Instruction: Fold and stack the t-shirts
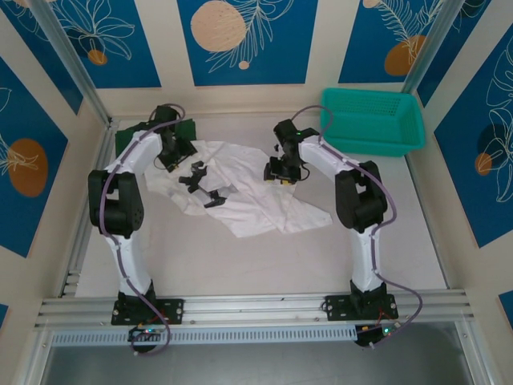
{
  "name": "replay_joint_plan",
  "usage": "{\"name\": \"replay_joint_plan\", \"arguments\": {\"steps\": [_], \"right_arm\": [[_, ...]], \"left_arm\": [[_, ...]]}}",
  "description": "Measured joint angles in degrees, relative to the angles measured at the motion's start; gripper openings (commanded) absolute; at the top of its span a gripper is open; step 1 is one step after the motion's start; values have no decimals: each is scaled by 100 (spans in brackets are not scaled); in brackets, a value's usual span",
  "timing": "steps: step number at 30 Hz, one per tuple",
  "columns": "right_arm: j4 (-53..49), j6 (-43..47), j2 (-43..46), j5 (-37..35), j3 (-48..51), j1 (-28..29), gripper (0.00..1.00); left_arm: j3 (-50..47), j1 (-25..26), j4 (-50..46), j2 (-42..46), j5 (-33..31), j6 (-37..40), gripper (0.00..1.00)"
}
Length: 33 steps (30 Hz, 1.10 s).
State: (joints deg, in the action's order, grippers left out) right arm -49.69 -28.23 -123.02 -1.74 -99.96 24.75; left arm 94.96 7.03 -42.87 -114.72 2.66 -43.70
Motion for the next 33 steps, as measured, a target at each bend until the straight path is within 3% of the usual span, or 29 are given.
{"name": "replay_joint_plan", "arguments": {"steps": [5,13,22,33], "right_arm": [[-85,31,-339,-282,-304,101,47],[-149,81,-483,-461,-654,151,44],[-354,203,-988,-586,-1158,275,31],[-538,245,-1038,-629,-1364,291,15]], "left_arm": [[-844,-87,205,249,-199,-125,64],[-931,-509,479,243,76,68,70],[-933,-706,614,243,142,221,57],[-931,-745,649,-50,400,402,51]]}}
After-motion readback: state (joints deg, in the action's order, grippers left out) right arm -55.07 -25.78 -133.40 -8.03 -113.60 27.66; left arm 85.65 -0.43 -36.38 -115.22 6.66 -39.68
